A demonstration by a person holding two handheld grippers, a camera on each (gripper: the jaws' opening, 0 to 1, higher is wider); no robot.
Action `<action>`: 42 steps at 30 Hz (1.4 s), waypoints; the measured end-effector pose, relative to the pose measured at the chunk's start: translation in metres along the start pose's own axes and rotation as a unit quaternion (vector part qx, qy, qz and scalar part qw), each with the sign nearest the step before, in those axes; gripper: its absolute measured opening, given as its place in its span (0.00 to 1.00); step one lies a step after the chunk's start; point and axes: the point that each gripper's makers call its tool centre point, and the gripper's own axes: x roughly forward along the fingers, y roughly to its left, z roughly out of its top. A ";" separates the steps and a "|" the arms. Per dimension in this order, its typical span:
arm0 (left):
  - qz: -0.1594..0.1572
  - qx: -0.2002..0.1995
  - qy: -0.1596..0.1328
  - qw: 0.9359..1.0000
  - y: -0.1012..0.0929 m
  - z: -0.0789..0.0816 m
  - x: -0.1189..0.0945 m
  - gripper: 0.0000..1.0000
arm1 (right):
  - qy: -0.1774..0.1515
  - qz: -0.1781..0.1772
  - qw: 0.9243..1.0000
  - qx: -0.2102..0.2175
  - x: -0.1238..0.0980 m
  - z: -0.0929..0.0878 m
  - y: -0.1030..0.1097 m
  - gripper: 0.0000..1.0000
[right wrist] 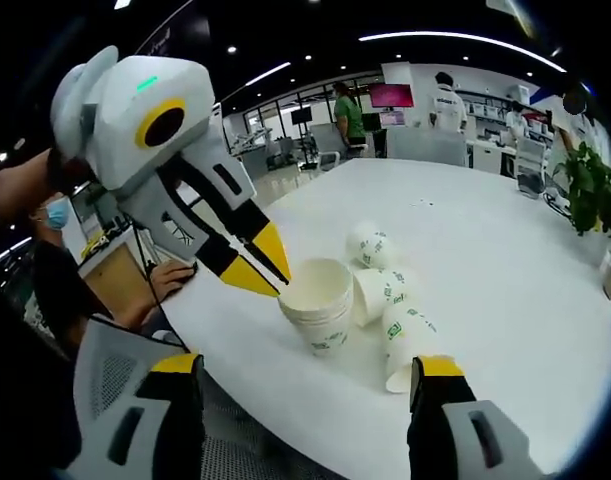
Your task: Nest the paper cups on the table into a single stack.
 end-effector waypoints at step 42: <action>0.144 -0.402 -0.154 0.891 0.104 -0.084 -0.032 0.41 | 0.009 -0.019 1.000 0.009 0.000 -0.004 -0.015 0.86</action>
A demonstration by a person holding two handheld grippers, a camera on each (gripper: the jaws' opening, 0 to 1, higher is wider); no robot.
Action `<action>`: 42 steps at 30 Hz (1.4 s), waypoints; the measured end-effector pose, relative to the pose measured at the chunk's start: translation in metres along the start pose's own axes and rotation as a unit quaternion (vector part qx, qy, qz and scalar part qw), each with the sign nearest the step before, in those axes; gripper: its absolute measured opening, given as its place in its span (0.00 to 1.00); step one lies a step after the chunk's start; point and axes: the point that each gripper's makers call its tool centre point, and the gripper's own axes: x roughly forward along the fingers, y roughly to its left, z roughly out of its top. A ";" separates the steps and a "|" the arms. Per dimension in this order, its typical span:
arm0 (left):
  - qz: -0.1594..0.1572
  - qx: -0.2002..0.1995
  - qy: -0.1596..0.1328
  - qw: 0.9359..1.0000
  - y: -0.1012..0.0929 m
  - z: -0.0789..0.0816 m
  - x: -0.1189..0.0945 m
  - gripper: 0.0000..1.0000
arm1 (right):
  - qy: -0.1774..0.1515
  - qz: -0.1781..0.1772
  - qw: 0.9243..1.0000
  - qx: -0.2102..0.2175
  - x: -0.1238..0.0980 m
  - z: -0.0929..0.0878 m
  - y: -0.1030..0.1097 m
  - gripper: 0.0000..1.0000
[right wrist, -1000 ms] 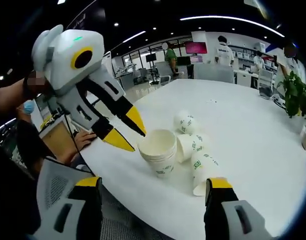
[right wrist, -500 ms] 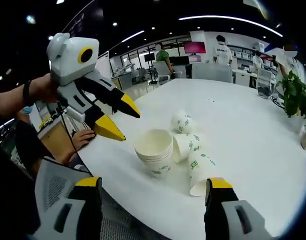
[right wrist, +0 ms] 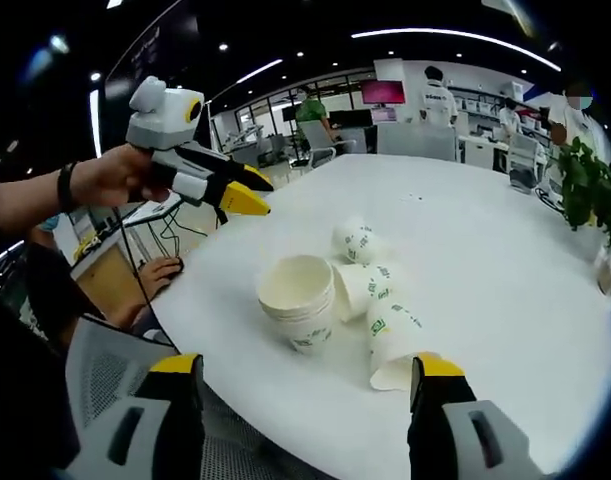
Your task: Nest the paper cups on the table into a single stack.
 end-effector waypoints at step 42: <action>-0.117 -0.209 0.030 0.970 0.021 -0.008 0.132 0.48 | 0.049 -0.017 0.998 0.032 0.010 -0.026 -0.019 0.87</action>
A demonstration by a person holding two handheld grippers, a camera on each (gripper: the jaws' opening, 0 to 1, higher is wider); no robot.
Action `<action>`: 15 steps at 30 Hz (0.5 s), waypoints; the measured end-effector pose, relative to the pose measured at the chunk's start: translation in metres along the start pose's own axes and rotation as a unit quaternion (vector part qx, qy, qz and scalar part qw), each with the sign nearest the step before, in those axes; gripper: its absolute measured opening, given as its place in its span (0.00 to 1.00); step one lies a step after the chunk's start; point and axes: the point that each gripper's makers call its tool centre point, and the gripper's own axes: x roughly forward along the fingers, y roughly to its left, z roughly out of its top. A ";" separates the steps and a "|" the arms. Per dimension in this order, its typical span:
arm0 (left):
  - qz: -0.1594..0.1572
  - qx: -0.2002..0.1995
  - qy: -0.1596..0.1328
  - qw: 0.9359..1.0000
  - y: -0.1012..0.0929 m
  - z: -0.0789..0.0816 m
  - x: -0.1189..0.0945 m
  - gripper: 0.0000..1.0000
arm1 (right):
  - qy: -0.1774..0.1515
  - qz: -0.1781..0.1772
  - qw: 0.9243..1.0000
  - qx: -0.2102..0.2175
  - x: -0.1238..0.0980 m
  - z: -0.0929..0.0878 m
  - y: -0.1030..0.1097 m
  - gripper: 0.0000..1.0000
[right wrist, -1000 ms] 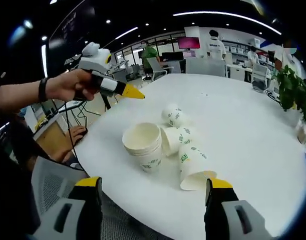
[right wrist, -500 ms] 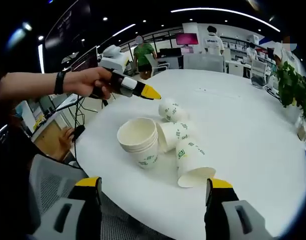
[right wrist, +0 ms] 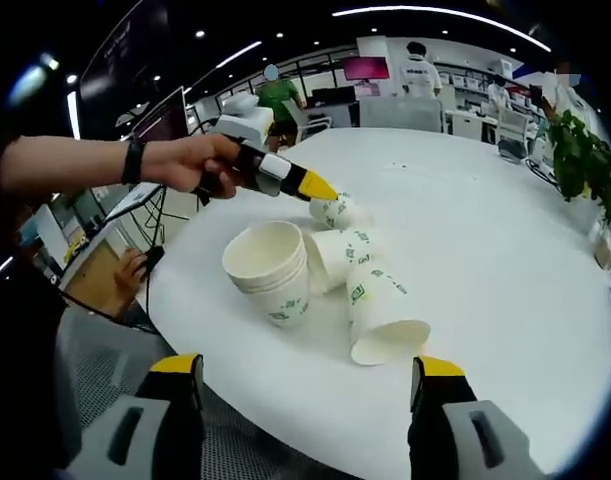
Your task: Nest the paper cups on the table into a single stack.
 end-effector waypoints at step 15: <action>-0.018 -0.008 0.015 1.000 -0.004 -0.007 0.018 0.32 | 0.004 -0.006 1.000 0.009 0.000 -0.003 -0.009 0.87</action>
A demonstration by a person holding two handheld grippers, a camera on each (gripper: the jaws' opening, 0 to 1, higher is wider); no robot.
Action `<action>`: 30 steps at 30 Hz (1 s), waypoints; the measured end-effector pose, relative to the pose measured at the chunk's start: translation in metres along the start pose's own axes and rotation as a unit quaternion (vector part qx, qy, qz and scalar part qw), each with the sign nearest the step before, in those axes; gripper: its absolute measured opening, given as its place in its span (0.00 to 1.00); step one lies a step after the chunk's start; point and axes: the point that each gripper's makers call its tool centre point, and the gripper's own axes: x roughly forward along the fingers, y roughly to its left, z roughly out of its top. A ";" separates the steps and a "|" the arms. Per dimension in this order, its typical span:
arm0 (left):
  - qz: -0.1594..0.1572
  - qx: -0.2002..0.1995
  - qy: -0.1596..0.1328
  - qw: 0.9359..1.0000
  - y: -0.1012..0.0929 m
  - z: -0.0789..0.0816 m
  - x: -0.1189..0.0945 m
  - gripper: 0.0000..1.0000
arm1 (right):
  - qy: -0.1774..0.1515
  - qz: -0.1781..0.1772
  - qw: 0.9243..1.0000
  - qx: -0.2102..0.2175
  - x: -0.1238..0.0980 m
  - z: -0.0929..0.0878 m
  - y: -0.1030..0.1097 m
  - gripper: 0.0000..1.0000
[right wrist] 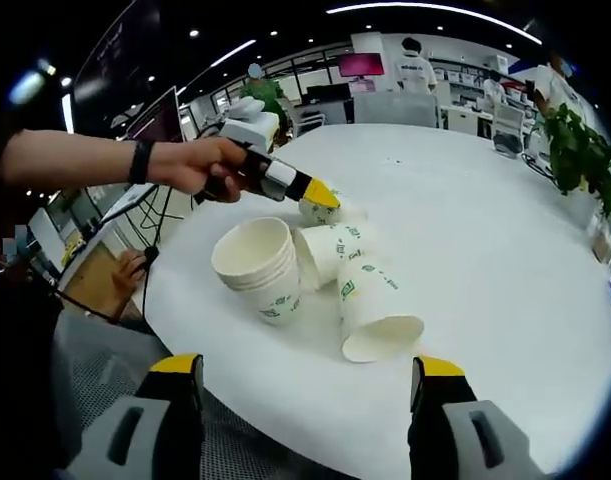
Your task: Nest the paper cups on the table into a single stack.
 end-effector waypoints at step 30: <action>0.053 0.054 -0.043 0.996 -0.008 0.004 -0.081 0.00 | -0.011 0.015 1.000 -0.021 0.003 0.012 0.011 0.86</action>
